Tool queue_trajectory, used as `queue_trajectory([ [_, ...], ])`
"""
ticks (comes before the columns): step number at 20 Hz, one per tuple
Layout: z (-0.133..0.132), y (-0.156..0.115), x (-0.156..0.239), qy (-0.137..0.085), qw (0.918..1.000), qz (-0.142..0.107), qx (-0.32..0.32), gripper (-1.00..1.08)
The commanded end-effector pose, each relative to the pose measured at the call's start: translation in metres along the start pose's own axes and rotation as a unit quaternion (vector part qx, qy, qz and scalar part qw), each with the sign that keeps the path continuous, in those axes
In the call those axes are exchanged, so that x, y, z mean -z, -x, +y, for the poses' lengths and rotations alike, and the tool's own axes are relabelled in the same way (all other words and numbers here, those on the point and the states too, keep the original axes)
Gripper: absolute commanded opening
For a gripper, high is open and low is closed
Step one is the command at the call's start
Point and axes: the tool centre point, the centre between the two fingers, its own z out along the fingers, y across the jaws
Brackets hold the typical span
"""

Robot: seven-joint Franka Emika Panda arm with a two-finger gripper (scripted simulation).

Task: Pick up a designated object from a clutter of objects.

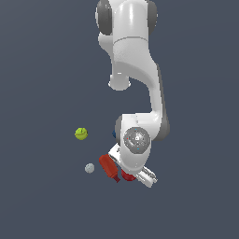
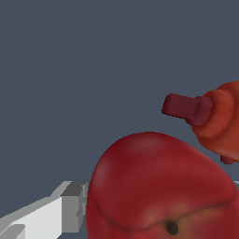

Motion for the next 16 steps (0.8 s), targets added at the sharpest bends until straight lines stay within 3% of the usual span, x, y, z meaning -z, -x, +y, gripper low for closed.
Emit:
queue_trajectory([
  [1,-0.0008,-0.0010,0.0003,-0.001,1.0000,0.001,0.000,1.00],
  [2,-0.0008,-0.0010,0.0003,-0.001,1.0000,0.001,0.000,-1.00],
  [16,0.0011,-0.0005,0.0034,0.000,1.0000,0.000,0.000,-1.00],
])
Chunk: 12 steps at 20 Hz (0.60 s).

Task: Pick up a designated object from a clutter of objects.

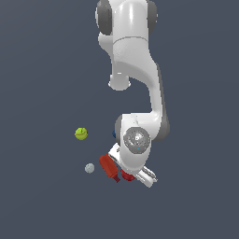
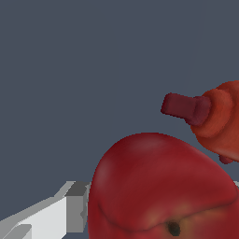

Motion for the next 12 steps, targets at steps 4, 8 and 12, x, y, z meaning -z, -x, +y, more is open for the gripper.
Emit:
queue_trajectory([
  [4,0.007,-0.001,0.014,-0.001,1.0000,0.001,0.000,-1.00],
  [8,0.017,-0.002,0.033,-0.001,1.0000,0.001,0.000,-1.00],
  [12,0.033,-0.003,0.060,-0.001,1.0000,0.001,0.000,-1.00],
])
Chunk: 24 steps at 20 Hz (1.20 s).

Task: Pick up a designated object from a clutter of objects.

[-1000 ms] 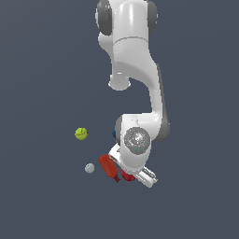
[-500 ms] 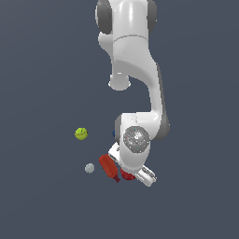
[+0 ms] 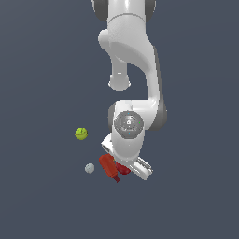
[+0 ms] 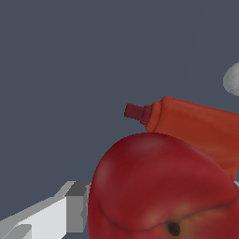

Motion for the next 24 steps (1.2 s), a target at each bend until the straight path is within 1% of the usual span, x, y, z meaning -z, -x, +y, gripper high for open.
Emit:
queue_trajectory([
  [1,0.010,-0.002,0.021,-0.001,1.0000,0.002,0.000,-1.00],
  [20,0.122,-0.013,0.224,-0.002,1.0000,0.002,-0.001,-1.00],
  [24,0.142,-0.016,0.262,-0.002,1.0000,0.002,-0.001,-1.00],
])
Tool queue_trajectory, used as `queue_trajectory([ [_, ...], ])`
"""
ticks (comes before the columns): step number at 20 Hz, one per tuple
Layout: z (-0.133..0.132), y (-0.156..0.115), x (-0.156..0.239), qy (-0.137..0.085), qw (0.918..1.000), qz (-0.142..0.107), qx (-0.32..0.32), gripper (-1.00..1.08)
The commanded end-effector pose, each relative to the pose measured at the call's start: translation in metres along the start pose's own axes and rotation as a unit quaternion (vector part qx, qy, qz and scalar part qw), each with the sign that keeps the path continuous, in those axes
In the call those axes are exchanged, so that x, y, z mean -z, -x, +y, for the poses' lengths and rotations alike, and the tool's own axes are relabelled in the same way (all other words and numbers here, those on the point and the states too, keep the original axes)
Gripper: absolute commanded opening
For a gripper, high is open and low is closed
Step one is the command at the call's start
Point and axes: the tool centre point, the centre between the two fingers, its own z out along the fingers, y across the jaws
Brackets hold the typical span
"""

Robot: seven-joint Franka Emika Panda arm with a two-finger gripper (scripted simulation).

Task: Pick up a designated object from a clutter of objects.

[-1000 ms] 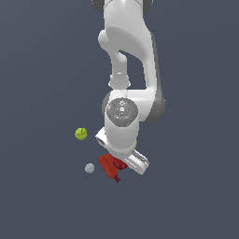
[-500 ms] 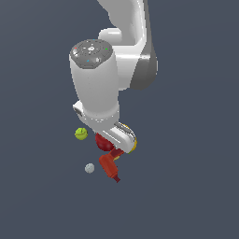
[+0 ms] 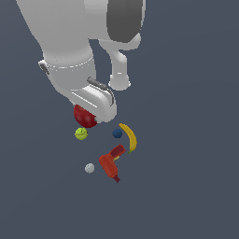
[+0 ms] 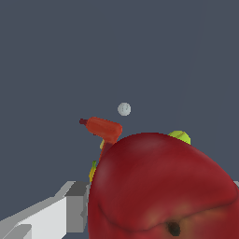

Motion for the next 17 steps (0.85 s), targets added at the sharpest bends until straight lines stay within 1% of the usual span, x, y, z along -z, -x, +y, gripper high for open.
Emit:
queue_trajectory([
  [1,0.012,-0.002,0.024,0.000,1.0000,0.001,0.000,-1.00],
  [5,0.026,-0.005,0.051,0.000,1.0000,0.001,0.000,-1.00],
  [9,0.034,-0.007,0.068,0.000,1.0000,0.001,0.000,-1.00],
  [13,0.038,-0.009,0.077,0.000,1.0000,0.001,0.001,-1.00],
  [17,0.038,-0.010,0.077,0.000,1.0000,0.001,0.001,-1.00],
])
